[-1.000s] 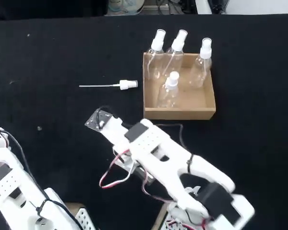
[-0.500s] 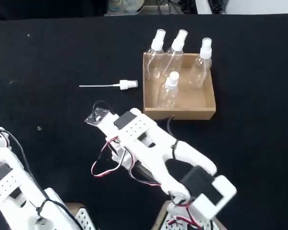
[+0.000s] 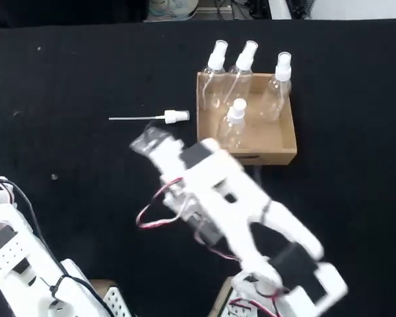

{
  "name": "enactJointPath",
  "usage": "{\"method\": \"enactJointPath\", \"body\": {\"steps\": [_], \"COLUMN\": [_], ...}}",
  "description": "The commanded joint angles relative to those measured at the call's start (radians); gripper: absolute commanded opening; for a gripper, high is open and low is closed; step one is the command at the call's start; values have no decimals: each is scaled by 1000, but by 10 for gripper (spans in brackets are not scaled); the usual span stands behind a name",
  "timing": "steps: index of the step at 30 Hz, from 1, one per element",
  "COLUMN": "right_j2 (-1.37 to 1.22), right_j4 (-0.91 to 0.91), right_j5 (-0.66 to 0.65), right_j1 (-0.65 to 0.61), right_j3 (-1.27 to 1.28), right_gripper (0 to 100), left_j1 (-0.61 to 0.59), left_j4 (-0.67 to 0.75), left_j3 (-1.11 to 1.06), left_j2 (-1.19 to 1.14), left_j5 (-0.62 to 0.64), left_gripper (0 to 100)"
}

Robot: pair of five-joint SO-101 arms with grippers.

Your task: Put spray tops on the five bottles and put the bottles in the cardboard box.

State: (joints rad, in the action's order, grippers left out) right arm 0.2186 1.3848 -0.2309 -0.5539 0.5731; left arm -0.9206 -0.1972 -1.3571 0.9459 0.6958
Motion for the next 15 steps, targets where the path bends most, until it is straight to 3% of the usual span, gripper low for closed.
{"method": "enactJointPath", "body": {"steps": [1, 7, 11, 15], "right_j2": [214, 455, 466, 371], "right_j4": [123, 281, 226, 123], "right_j5": [-74, -221, -330, -330], "right_j1": [150, 489, 787, 980], "right_j3": [4, 2, 7, -2], "right_gripper": [11, 12, 14, 15], "left_j1": [15, 59, 119, 239], "left_j4": [-5, -6, -9, -141], "left_j3": [56, 53, 51, 114], "left_j2": [14, 14, 14, 5], "left_j5": [3, -5, -89, -198], "left_gripper": [190, 191, 188, 190]}}
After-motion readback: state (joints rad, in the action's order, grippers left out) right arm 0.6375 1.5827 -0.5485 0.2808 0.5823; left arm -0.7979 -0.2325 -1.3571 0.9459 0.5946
